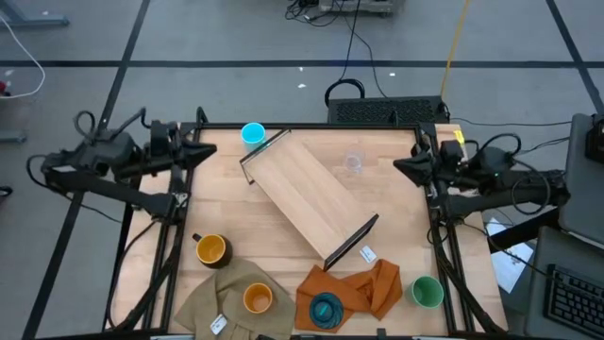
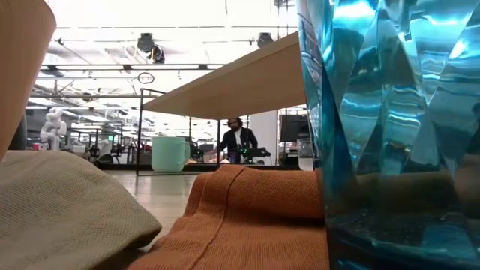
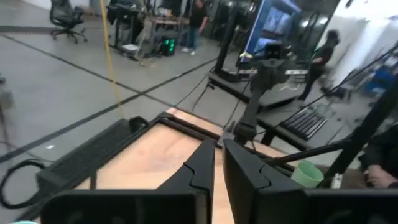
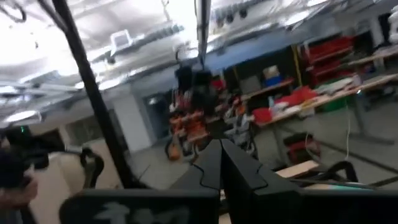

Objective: Stack small to large cups/mugs on shelf
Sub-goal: Put the transparent mug on the shelf

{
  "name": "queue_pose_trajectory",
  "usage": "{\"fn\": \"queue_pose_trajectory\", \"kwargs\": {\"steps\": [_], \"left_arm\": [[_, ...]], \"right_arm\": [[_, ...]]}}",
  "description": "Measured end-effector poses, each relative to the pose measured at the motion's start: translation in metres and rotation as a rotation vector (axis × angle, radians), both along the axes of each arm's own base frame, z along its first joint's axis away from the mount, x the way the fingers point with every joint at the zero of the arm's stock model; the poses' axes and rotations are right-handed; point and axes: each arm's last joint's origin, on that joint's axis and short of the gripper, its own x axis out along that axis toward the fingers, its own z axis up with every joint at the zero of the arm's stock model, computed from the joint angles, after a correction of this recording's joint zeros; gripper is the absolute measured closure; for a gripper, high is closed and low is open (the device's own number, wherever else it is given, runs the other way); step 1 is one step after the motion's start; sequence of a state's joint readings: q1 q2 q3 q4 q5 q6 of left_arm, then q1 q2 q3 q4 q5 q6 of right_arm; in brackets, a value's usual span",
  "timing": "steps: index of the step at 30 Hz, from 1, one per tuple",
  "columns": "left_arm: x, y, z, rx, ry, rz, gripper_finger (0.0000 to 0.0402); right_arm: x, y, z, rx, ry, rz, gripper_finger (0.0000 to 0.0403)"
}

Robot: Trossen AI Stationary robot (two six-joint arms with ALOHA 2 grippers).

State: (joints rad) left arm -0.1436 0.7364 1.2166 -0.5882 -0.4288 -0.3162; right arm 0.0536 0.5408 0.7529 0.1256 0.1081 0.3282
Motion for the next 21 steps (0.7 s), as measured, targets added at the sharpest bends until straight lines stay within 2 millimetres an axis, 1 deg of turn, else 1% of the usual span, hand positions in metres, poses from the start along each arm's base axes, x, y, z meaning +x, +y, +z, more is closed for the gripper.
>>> {"fn": "queue_pose_trajectory", "kwargs": {"steps": [2, 4, 7, 9, 11, 15, 18, 21], "left_arm": [[0.006, -0.001, 0.02, 0.024, 0.003, -0.003, 0.0369], [0.013, -0.002, 0.034, 0.044, 0.013, -0.009, 0.0369], [0.019, -0.003, 0.05, 0.055, 0.031, -0.014, 0.0369], [0.021, -0.003, 0.052, 0.058, 0.083, -0.015, 0.0369], [0.02, -0.003, 0.053, 0.045, 0.105, -0.013, 0.0369], [0.016, -0.002, 0.05, 0.017, 0.13, 0.016, 0.0369], [0.012, 0.0, 0.041, -0.012, 0.219, 0.061, 0.0369], [0.006, 0.001, 0.032, -0.068, 0.29, 0.105, 0.0369]], "right_arm": [[0.007, 0.002, 0.012, -0.014, 0.062, 0.044, 0.0403], [0.014, 0.004, 0.02, -0.034, 0.143, 0.095, 0.0403], [0.021, 0.005, 0.022, -0.086, 0.309, 0.108, 0.0403], [0.022, 0.004, 0.018, -0.126, 0.448, 0.095, 0.0403], [0.02, 0.0, 0.014, -0.15, 0.576, 0.046, 0.0403], [0.02, -0.011, -0.001, -0.14, 0.786, -0.057, 0.0403], [0.019, -0.021, -0.014, -0.087, 0.944, -0.118, 0.0403], [0.022, -0.034, -0.032, -0.011, 1.16, -0.185, 0.0403]]}}
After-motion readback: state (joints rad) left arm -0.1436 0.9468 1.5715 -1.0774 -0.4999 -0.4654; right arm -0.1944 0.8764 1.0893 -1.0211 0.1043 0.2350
